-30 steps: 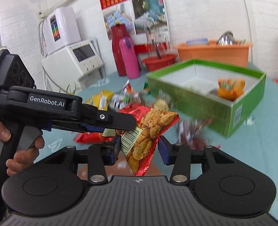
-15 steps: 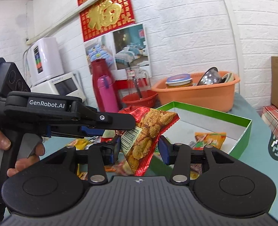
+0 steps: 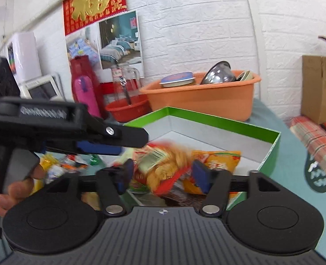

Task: Organize snacks
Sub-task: 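Drop the red-and-white bag into the box with the left gripper while the right drops the red nut bag, then withdraw both open grippers from the box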

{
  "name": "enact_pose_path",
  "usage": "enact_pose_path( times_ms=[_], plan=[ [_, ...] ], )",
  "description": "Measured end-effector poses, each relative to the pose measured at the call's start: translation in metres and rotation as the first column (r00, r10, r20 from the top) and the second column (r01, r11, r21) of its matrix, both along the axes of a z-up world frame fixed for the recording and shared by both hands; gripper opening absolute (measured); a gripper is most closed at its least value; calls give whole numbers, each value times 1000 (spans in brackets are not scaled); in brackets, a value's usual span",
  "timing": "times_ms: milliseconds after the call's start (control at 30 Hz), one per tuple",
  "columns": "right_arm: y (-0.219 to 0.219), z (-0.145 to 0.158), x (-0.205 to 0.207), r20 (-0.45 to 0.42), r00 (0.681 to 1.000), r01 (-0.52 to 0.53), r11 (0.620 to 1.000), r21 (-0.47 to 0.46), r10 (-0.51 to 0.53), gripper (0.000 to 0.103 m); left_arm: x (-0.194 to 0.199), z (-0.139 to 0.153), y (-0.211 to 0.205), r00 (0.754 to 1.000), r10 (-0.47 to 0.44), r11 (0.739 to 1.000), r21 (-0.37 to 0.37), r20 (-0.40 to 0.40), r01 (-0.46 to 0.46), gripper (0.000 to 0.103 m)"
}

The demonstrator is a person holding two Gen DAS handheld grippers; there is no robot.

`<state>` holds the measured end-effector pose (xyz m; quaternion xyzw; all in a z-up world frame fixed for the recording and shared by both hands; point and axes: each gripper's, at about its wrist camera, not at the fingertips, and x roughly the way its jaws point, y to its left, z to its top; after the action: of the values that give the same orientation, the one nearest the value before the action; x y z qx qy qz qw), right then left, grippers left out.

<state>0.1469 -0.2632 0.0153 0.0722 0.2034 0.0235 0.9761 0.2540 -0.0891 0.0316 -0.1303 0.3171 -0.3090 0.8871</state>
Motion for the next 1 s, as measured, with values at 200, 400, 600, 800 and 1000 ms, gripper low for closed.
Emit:
enact_pose_path(
  times_ms=[200,400,600,800,1000],
  plan=[
    [-1,-1,-4,-16,1000,22,1000,0,-22,103,-9,3,5,1000,2,1000,7,-27,-2,103],
    [8,24,-29,9,999,32,999,-11,-32,103,-43,32,17,1000,11,1000,-15,2,-11,103],
    [23,63,-67,38,999,3,1000,5,-4,103,-95,68,30,998,22,1000,-6,52,-22,103],
    [41,91,-108,86,994,-61,998,15,60,103,-150,84,57,992,67,998,3,106,-67,103],
    [53,78,-132,75,990,-119,993,7,118,103,-184,63,80,993,91,996,10,73,-92,103]
  ],
)
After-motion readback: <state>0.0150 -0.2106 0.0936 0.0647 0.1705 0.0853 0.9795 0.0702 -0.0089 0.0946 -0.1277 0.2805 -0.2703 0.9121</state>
